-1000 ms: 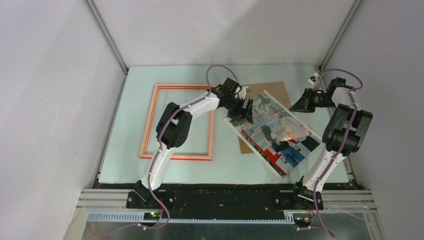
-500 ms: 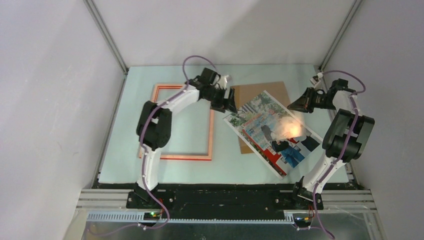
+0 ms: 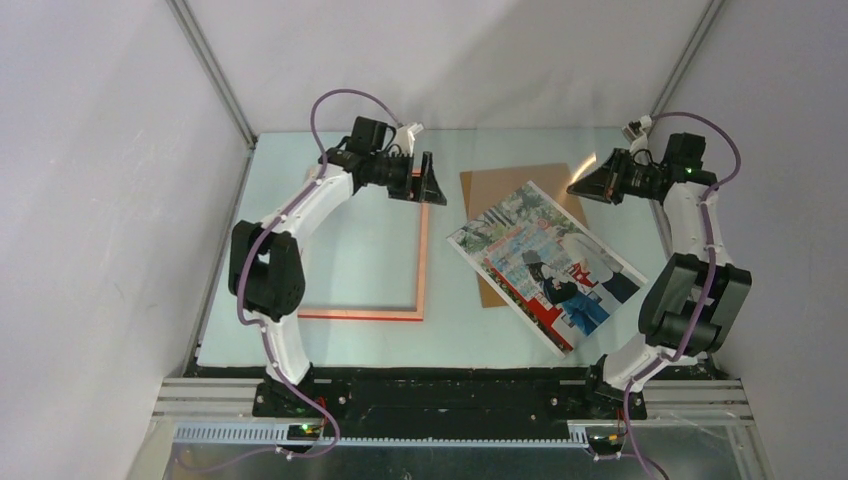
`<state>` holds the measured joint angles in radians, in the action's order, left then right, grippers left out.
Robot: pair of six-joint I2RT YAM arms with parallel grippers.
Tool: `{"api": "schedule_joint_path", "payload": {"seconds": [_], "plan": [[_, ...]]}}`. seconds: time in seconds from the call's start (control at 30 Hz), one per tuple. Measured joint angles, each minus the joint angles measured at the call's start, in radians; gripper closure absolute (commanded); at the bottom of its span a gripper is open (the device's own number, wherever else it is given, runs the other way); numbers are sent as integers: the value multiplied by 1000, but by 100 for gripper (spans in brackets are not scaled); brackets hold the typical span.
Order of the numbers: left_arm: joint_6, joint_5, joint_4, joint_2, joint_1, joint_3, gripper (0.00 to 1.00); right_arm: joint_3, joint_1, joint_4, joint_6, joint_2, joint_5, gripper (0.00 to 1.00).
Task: Put the photo into the frame
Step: Pick up the photo frame item at the center of the board.
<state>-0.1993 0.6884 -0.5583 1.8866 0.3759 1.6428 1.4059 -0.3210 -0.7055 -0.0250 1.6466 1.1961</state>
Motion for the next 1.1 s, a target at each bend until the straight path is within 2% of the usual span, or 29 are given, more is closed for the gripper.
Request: {"api": "schedule_joint_path", "payload": {"seconds": [0.23, 0.57, 0.87, 1.1], "plan": [[0, 2, -5, -54, -59, -76, 11, -8, 82, 130, -156, -79, 34, 100], [20, 79, -5, -228, -219, -182, 9, -47, 281, 457, -457, -137, 28, 100], [35, 203, 19, -299, -256, -208, 8, -61, 402, 752, -684, -137, 24, 100], [11, 281, 77, -299, -281, -226, 8, -72, 450, 846, -753, -144, 24, 100]]}}
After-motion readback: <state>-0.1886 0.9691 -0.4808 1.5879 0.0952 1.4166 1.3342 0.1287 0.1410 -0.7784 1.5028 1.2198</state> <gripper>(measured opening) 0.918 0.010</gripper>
